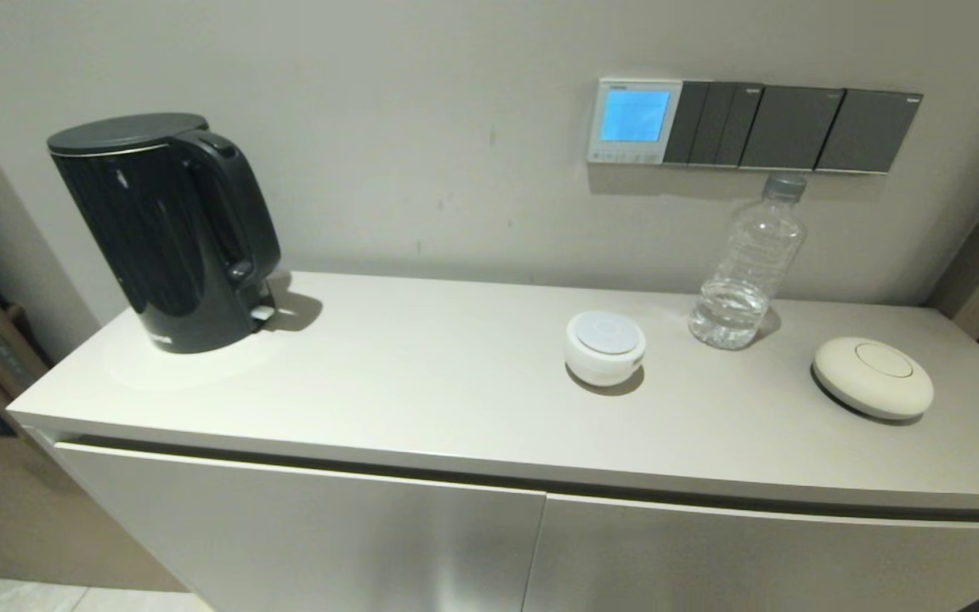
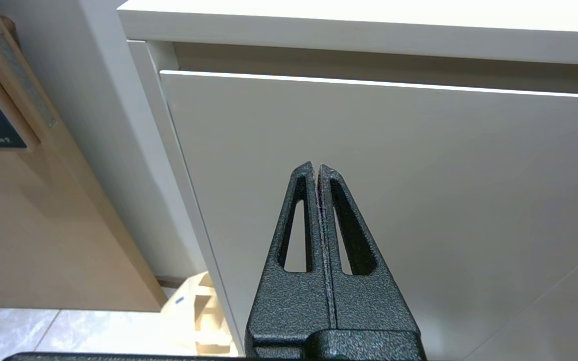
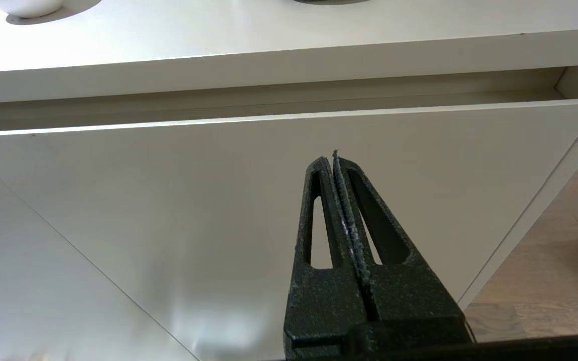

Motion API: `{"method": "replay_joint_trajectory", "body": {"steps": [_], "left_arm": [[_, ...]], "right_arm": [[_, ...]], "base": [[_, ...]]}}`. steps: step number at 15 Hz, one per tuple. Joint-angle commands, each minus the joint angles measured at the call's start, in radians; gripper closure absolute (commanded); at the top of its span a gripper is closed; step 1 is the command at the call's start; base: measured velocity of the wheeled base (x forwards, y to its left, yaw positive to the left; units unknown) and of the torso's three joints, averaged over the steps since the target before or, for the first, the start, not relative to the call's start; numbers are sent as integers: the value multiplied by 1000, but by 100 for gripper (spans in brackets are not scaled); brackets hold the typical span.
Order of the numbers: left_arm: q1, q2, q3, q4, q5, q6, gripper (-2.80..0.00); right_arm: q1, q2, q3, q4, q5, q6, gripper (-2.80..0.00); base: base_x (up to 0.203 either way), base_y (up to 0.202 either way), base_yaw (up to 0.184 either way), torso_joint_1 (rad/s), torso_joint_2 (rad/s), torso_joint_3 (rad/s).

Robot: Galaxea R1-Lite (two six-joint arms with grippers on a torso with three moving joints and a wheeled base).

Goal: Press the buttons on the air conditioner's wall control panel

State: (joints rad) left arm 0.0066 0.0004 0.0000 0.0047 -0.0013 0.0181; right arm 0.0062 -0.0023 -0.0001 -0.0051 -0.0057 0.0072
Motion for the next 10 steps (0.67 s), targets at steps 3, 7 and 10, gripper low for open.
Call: {"method": "replay_joint_trajectory", "body": {"steps": [3,7,10], "left_arm": [[0,0,0,0,0,-1,0],[0,0,0,0,0,0,0],[0,0,0,0,0,0,0]], "right_arm": [[0,-4,3,1,-2,2,0],[0,-4,3,0,-5,8,0],[0,-4,3,-3,-5,10,0]], "base": [[0,0,0,0,0,0],[0,0,0,0,0,0],[0,0,0,0,0,0]]}}
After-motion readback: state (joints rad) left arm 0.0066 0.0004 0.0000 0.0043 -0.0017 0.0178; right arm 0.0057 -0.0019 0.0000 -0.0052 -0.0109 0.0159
